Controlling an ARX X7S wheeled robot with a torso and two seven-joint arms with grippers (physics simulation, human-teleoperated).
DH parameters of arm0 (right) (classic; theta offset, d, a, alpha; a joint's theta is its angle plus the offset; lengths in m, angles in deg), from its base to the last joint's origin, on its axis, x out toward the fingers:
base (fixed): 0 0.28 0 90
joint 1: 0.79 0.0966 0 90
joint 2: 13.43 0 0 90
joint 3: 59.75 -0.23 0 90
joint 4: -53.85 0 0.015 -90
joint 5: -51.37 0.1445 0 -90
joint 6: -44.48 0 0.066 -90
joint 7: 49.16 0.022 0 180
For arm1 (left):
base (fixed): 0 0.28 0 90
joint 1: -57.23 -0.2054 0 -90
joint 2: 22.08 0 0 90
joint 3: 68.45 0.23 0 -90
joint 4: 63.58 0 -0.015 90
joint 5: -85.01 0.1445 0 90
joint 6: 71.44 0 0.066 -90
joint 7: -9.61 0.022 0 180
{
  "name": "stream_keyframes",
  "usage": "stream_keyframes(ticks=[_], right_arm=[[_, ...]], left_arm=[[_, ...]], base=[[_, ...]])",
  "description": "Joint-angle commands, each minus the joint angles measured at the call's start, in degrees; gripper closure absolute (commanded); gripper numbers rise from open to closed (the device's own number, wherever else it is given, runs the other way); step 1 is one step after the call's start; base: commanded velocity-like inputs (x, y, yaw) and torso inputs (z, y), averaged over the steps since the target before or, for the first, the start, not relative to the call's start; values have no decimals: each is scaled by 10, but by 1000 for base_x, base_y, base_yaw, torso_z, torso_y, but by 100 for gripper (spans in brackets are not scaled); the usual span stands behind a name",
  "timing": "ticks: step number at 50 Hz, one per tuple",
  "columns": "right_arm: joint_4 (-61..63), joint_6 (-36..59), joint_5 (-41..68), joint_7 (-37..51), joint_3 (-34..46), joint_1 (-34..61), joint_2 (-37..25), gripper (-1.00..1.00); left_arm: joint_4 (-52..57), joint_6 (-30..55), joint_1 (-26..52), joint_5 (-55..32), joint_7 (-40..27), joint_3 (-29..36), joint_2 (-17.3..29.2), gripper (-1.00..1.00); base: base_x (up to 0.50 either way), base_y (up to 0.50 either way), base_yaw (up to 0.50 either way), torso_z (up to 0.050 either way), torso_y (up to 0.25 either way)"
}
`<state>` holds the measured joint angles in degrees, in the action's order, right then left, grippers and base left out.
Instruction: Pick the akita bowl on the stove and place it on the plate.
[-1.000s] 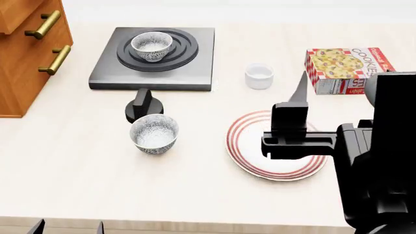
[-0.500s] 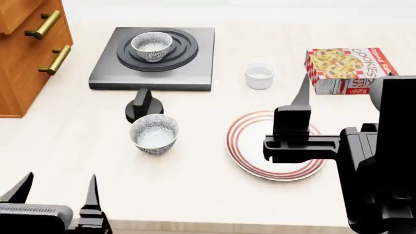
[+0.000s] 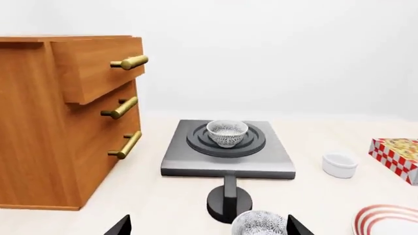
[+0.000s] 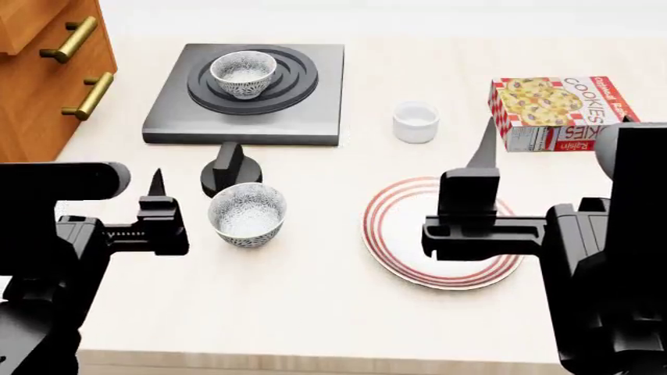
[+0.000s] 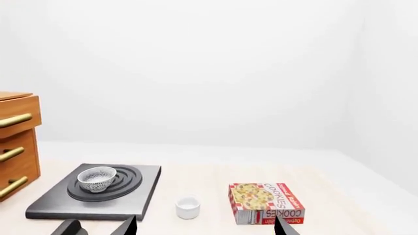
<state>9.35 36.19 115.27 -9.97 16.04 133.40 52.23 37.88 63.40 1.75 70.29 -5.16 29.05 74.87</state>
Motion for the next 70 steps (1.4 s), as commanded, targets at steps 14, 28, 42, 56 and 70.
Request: stream_keyframes(ticks=[14,28,42,56,70], right_arm=[[-4,-17,21,18,3,-1,-9,-100],[-6,-21,37,32,4,2,-14,-100],[-8,-30,42,37,10,0,-20,-100],[-12,-51,33,26,21,-10,-27,-100],[-13,-63,32,26,27,-14,-32,-100]], left_arm=[[-11,45,47,-20,-13,4,1,-100],[-13,40,46,-25,-15,10,7,-100],[-9,42,47,-32,-18,15,11,-100],[-8,40,48,-36,-18,25,16,-100],[-11,35,45,-40,-21,28,20,-100]], base=[[0,-123,0,0,0],[0,-259,0,0,0],[0,-259,0,0,0],[251,-77,0,0,0],[14,0,0,0,0]])
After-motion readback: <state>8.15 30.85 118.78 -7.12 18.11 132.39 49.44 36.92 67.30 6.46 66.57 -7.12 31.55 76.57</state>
